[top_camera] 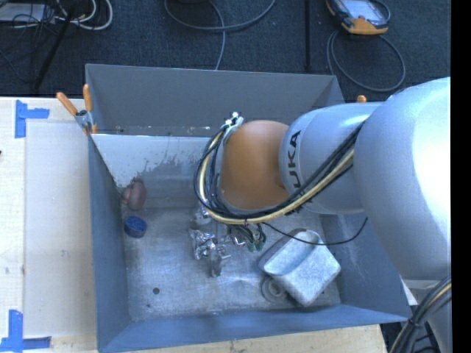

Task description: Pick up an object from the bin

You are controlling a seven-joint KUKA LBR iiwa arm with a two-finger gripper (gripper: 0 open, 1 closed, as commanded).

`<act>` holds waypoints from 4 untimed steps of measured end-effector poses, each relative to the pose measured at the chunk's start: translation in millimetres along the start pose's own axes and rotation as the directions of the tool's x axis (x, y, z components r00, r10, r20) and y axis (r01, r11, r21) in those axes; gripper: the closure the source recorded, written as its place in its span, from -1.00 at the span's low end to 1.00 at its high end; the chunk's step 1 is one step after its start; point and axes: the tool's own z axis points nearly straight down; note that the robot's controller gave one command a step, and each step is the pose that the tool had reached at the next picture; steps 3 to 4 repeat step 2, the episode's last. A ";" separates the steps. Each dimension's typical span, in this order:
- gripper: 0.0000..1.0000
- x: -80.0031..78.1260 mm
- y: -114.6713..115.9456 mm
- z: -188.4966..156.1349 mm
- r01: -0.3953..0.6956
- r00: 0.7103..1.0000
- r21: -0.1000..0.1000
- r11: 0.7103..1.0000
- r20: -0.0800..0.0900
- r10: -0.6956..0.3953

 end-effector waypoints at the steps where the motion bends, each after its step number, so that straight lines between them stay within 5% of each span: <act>1: 1.00 -1.8 -0.6 -2.6 -0.002 1.000 -0.001 1.000 0.005 0.002; 2: 1.00 -17.0 -19.7 -139.1 0.053 0.999 0.002 0.999 0.006 -0.053; 4: 1.00 -17.0 -19.7 -139.1 0.053 0.999 0.002 0.999 0.006 -0.053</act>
Offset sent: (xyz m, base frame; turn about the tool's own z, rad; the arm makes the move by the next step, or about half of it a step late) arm 0.0000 0.0000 0.0000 0.0000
